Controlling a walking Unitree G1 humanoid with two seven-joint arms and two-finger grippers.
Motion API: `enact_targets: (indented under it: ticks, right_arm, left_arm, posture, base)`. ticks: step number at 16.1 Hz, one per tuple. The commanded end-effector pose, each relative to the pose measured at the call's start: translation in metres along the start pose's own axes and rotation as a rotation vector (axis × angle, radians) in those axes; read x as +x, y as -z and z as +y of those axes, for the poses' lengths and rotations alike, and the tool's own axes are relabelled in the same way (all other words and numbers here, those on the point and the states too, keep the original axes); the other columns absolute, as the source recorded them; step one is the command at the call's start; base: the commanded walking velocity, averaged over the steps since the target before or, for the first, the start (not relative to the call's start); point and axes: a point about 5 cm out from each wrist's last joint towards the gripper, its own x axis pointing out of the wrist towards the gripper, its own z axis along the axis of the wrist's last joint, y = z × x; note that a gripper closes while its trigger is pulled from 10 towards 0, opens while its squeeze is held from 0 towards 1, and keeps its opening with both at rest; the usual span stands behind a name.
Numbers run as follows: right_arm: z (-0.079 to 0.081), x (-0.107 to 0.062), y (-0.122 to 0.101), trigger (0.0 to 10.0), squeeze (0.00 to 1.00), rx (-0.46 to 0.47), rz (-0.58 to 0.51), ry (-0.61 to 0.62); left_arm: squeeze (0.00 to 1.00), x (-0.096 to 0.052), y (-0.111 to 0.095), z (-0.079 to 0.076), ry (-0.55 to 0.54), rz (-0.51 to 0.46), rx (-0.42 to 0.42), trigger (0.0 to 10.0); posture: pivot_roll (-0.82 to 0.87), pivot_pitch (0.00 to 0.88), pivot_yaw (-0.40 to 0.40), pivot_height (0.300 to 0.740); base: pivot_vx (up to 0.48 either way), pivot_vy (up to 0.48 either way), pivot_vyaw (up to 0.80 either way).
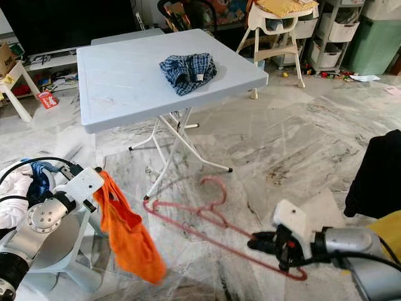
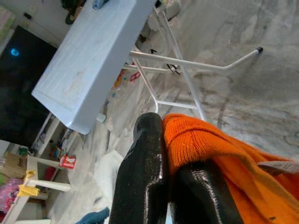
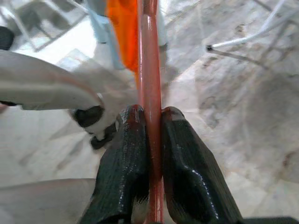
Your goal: Hang hanger
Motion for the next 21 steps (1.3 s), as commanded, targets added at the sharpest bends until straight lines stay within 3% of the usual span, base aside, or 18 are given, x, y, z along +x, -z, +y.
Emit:
enact_targets:
  ticks: [1, 6, 12, 15, 18, 21]
  right_arm:
    - [0.005, 0.003, -0.006, 10.0, 0.0, -0.017, -0.016, -0.035]
    - [0.013, 0.014, -0.005, 10.0, 0.0, 0.005, -0.023, -0.075]
    - [0.014, 0.026, -0.003, 10.0, 0.0, 0.011, -0.028, -0.053]
    - [0.013, 0.022, -0.012, 10.0, 0.0, 0.012, -0.083, -0.061]
    - [0.01, 0.005, -0.028, 10.0, 0.0, -0.033, -0.219, -0.086]
    - [0.005, -0.003, -0.033, 10.0, 0.0, -0.026, -0.25, -0.081]
  left_arm:
    - [0.0, 0.003, -0.008, 0.012, -0.051, -0.036, 0.006, 10.0]
    - [0.0, 0.01, -0.024, 0.005, -0.084, -0.106, -0.074, 10.0]
    - [0.0, 0.011, -0.044, 0.001, -0.056, -0.183, -0.089, 10.0]
    - [0.0, 0.007, -0.033, 0.003, -0.059, -0.139, -0.074, 10.0]
    - [0.0, 0.004, -0.018, 0.008, -0.071, -0.064, -0.03, 10.0]
    - [0.0, 0.004, -0.013, 0.013, -0.099, -0.032, -0.024, 10.0]
  posture:
    - [-0.12, 0.0, 0.089, 0.74]
    - [-0.11, 0.0, 0.085, 0.74]
    - [-0.11, 0.0, 0.092, 0.74]
    - [-0.11, 0.0, 0.093, 0.74]
    - [-0.11, 0.0, 0.091, 0.74]
    - [-0.11, 0.0, 0.088, 0.74]
  base:
    - [0.0, 0.0, 0.0]
    - [0.0, 0.0, 0.0]
    - [0.0, 0.0, 0.0]
    - [0.0, 0.0, 0.0]
    - [0.0, 0.0, 0.0]
    - [0.0, 0.0, 0.0]
